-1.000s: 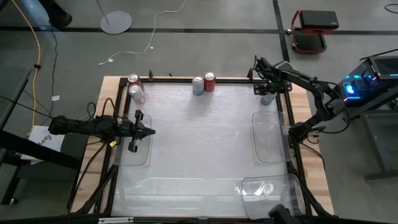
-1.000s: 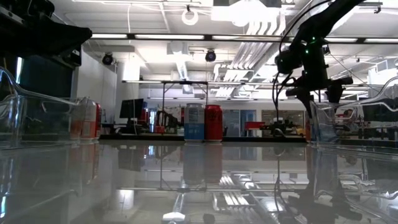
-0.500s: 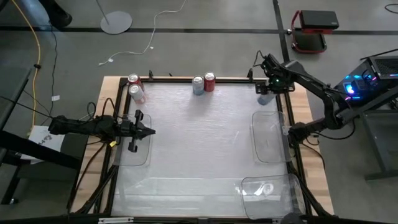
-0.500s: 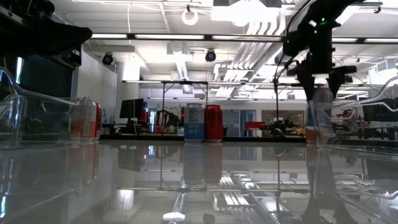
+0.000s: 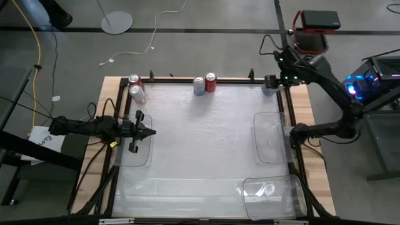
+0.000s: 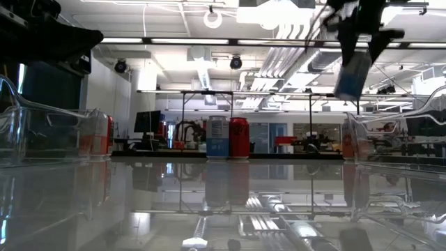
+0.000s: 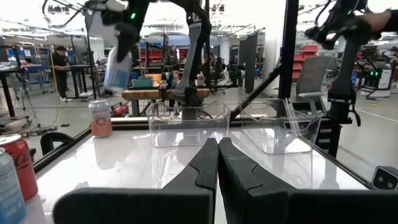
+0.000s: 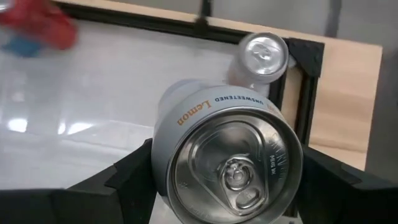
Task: Sort soda cans
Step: Put the right blue-white soda can into the right transparent bin
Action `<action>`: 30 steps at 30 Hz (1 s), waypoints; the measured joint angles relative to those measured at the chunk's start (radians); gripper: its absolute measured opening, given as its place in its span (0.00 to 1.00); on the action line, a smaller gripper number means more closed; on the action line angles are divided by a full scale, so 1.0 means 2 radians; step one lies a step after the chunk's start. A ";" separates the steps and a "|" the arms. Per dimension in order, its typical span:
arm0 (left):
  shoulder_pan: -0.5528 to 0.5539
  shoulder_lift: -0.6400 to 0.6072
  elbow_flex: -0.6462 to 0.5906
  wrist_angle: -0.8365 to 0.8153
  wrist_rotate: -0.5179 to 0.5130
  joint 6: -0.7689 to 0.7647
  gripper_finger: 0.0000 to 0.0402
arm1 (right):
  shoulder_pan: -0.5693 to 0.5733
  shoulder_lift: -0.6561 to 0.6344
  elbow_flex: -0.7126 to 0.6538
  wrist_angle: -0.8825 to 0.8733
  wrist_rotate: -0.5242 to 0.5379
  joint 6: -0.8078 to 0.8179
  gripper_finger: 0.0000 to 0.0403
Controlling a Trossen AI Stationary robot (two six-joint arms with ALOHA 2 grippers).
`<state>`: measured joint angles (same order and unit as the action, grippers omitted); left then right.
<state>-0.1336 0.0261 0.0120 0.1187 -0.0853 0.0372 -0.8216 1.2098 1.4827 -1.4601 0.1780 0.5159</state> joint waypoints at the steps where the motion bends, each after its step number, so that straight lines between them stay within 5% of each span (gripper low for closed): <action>1: 0.000 0.000 0.000 0.000 0.000 0.000 0.00 | 0.011 -0.002 0.016 -0.012 -0.004 0.001 0.69; 6: 0.000 0.000 0.000 0.000 0.000 0.000 0.00 | 0.092 -0.007 0.080 -0.056 -0.036 0.029 0.69; 13: 0.000 0.000 0.000 0.000 -0.004 0.000 0.00 | 0.237 -0.014 0.081 -0.055 -0.083 0.121 0.69; 22: 0.000 0.000 0.000 0.004 -0.004 0.000 0.00 | 0.394 -0.014 -0.057 -0.055 -0.095 0.288 0.69; 30: 0.000 0.000 0.000 0.003 -0.004 0.000 0.00 | 0.468 -0.041 -0.144 -0.055 -0.122 0.400 0.69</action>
<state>-0.1333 0.0261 0.0120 0.1253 -0.0942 0.0380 0.1134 1.1288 1.1938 -1.5700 -0.0652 1.3161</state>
